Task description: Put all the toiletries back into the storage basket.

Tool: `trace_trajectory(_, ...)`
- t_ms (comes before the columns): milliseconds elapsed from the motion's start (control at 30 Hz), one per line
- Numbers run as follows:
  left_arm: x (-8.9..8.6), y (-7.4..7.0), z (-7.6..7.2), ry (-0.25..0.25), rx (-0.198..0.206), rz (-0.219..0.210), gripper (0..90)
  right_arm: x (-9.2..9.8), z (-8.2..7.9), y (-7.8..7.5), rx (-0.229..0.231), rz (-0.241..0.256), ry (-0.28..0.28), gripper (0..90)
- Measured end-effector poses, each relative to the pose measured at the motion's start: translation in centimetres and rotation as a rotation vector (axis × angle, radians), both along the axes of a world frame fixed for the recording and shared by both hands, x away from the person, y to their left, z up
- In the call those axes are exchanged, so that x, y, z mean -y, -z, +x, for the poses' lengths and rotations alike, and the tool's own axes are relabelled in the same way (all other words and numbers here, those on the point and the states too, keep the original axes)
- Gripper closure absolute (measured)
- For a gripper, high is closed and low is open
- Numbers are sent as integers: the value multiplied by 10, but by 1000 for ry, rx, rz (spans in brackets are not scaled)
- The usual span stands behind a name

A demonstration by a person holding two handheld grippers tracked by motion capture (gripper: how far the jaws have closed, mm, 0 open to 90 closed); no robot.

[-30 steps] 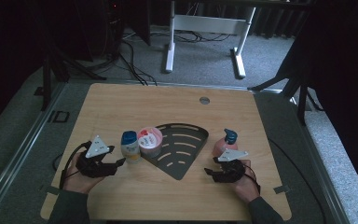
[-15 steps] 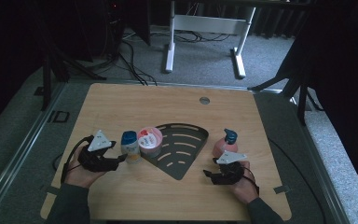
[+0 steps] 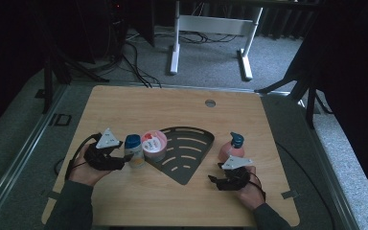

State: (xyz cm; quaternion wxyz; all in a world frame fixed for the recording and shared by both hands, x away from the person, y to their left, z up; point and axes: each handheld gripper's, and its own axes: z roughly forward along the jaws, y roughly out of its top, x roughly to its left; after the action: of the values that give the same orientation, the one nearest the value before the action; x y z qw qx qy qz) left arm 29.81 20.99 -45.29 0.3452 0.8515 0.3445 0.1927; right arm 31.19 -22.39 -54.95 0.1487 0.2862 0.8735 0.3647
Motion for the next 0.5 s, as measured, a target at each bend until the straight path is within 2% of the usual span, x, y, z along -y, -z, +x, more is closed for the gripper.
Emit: trace_trajectory(500, 5, -15, 11, 29, -25, 65, 403, -2, 0, 4, -22, -19, -16, 351)
